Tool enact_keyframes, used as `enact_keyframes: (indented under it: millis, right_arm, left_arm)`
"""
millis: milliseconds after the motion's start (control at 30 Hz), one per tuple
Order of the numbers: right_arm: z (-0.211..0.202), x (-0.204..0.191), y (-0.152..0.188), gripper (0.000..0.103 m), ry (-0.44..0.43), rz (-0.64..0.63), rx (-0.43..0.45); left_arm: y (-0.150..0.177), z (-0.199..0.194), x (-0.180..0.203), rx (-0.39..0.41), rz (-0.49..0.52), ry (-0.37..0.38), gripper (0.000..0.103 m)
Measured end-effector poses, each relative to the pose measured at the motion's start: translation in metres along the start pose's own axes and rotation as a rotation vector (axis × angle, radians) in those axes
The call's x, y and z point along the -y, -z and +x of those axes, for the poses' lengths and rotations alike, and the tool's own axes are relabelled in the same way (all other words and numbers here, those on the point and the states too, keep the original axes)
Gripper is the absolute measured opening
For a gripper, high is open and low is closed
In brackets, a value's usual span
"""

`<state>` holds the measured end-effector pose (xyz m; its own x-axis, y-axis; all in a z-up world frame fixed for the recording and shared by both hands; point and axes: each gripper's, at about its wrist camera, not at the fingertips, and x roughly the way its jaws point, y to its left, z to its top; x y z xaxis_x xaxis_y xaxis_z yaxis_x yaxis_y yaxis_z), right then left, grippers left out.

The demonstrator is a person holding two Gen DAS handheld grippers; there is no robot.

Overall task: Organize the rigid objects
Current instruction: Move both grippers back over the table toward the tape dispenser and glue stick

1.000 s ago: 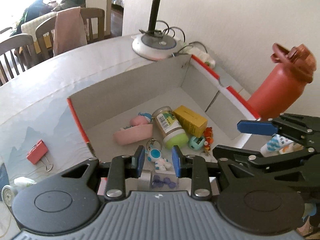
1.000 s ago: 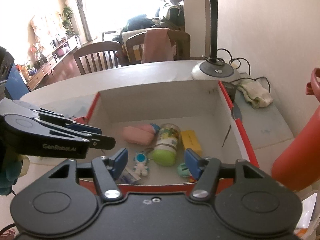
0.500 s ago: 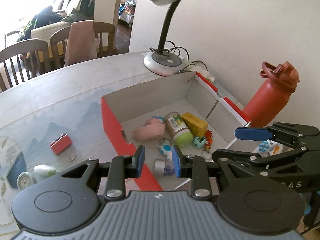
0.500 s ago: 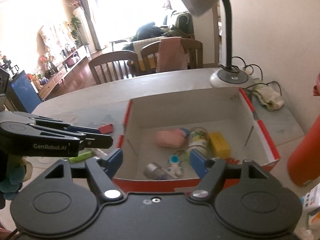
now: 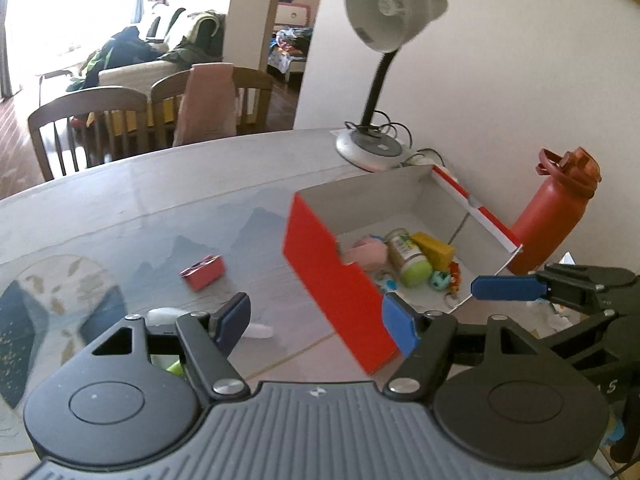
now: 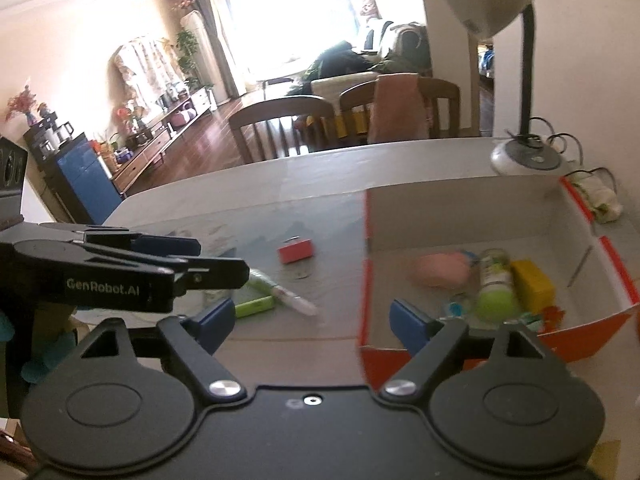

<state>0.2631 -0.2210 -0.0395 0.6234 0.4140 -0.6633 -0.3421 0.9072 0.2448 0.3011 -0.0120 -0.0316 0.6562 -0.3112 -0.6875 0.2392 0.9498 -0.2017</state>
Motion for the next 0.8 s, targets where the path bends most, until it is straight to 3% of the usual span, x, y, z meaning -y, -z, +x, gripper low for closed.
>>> enact_keyframes:
  millis: [233, 667, 800]
  right_arm:
    - [0.018, -0.029, 0.004, 0.095, -0.017, -0.009, -0.01]
    - [0.069, -0.065, 0.009, 0.095, 0.026, 0.0, -0.083]
    - [0.091, -0.067, 0.01, 0.095, 0.053, 0.049, -0.11]
  left_arm:
    - [0.01, -0.013, -0.046, 0.005, -0.046, -0.048, 0.081]
    - [0.031, -0.007, -0.123, 0.005, -0.135, -0.118, 0.085]
    - [0.036, 0.006, -0.142, 0.01, -0.161, -0.168, 0.103]
